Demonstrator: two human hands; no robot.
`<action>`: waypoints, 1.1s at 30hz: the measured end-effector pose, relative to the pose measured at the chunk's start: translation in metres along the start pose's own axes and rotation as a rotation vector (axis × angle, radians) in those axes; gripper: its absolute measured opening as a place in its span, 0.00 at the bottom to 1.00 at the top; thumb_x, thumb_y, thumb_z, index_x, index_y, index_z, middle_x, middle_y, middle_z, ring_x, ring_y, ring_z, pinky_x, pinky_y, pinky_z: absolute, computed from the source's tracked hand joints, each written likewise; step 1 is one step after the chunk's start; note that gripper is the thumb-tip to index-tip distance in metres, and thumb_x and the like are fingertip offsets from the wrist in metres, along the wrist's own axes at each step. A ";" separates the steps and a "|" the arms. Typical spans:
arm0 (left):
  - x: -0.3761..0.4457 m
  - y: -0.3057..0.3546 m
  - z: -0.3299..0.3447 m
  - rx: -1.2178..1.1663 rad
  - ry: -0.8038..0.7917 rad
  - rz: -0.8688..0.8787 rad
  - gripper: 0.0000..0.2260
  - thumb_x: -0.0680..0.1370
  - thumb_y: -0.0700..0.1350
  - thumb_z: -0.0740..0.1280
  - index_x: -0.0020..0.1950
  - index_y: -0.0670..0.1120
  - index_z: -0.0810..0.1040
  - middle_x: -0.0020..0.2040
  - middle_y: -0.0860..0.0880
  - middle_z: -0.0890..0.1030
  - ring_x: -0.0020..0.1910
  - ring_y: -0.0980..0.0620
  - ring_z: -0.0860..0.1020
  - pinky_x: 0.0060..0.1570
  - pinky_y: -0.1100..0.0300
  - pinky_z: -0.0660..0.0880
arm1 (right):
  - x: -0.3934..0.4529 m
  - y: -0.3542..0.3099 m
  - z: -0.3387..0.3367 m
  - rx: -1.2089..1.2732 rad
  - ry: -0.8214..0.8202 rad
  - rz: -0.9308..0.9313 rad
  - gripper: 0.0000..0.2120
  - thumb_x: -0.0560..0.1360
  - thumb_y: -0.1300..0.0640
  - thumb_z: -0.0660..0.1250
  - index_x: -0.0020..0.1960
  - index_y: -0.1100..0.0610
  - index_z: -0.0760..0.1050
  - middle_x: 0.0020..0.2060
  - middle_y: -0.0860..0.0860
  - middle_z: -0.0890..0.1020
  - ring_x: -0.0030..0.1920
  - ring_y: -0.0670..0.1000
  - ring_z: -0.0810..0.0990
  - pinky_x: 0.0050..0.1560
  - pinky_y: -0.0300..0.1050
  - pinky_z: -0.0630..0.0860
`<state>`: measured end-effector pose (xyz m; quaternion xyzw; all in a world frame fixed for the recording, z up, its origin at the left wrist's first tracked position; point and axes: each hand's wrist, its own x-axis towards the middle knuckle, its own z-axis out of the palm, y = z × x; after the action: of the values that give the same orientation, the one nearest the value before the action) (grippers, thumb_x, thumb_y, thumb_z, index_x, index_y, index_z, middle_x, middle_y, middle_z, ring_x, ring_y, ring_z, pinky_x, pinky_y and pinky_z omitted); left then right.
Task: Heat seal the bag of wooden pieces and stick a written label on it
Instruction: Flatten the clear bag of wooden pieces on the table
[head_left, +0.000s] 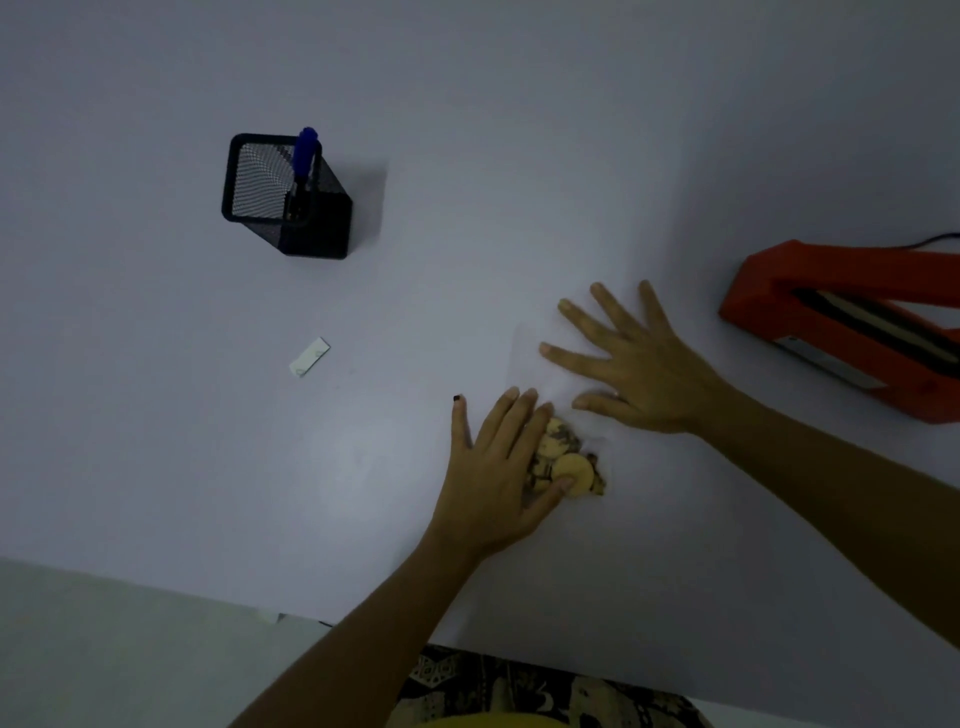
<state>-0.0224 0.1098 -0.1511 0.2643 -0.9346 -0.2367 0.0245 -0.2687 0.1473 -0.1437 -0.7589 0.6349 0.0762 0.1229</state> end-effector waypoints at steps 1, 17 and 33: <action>0.000 -0.001 0.001 0.005 0.002 0.007 0.31 0.77 0.64 0.57 0.73 0.45 0.67 0.73 0.45 0.67 0.74 0.48 0.62 0.70 0.32 0.51 | 0.001 0.002 -0.001 0.000 0.004 0.020 0.32 0.77 0.32 0.44 0.77 0.44 0.52 0.78 0.56 0.51 0.77 0.63 0.46 0.69 0.75 0.47; 0.000 -0.004 0.003 0.062 -0.019 -0.002 0.33 0.76 0.65 0.57 0.73 0.46 0.66 0.74 0.46 0.67 0.74 0.49 0.62 0.71 0.34 0.51 | 0.024 -0.002 -0.015 0.051 0.074 0.194 0.34 0.77 0.33 0.48 0.76 0.51 0.58 0.78 0.56 0.52 0.77 0.63 0.47 0.69 0.74 0.44; 0.001 -0.004 0.003 0.037 -0.005 -0.008 0.32 0.75 0.65 0.59 0.73 0.46 0.67 0.73 0.46 0.67 0.75 0.50 0.61 0.71 0.34 0.51 | 0.004 -0.011 -0.002 0.143 0.104 0.486 0.38 0.75 0.31 0.50 0.78 0.51 0.50 0.78 0.58 0.51 0.77 0.61 0.48 0.69 0.73 0.44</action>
<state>-0.0215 0.1079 -0.1552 0.2678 -0.9378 -0.2202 0.0164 -0.2577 0.1446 -0.1420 -0.5764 0.8079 0.0192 0.1215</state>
